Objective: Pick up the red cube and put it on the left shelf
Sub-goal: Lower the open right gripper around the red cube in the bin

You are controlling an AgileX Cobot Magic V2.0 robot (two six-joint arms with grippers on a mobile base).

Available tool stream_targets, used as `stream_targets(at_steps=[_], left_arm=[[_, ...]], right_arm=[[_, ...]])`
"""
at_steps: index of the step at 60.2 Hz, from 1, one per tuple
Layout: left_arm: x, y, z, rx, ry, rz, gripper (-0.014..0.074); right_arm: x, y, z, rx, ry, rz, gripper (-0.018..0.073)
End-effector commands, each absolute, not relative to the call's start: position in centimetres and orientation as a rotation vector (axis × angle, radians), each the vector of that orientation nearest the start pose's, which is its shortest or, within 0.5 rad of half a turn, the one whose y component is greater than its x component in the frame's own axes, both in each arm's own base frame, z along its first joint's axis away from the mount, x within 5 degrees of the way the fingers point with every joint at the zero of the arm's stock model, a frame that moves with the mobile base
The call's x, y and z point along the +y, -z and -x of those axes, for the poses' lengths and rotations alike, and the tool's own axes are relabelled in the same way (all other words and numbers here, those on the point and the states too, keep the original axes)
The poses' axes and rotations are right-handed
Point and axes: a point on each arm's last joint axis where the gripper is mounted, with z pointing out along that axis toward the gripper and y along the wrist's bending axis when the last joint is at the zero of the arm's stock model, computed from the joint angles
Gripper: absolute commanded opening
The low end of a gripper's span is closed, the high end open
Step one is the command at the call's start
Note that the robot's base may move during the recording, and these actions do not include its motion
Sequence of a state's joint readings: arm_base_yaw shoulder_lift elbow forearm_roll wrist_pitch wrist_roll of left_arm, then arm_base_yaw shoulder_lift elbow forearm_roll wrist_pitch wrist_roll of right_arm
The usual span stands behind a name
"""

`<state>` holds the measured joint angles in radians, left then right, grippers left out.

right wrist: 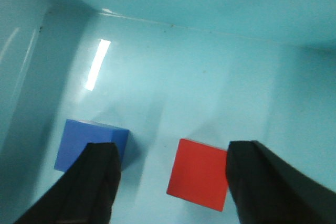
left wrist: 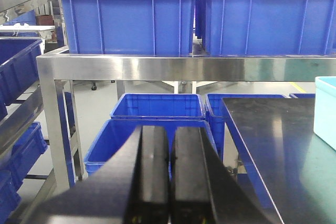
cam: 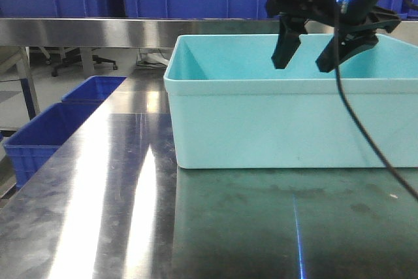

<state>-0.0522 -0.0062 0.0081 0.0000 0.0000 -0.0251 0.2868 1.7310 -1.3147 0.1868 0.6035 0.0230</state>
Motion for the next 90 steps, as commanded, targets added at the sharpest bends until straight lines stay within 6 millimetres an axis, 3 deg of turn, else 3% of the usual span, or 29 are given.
stream_targets(at_steps=[1, 46, 90], left_arm=[[-0.3, -21.1, -5.5, 1.412, 0.064, -0.020, 0.0102], [-0.3, -21.1, -5.5, 1.412, 0.064, -0.020, 0.0102], [-0.3, -21.1, -5.5, 1.412, 0.064, -0.020, 0.0102]], right_arm=[[11.9, -28.9, -36.6, 2.401, -0.343, 0.177, 0.0540], [11.6, -28.0, -36.4, 2.475, -0.272, 0.237, 0.0545], [11.8, -26.0, -37.4, 2.500, -0.263, 0.231, 0.0543]])
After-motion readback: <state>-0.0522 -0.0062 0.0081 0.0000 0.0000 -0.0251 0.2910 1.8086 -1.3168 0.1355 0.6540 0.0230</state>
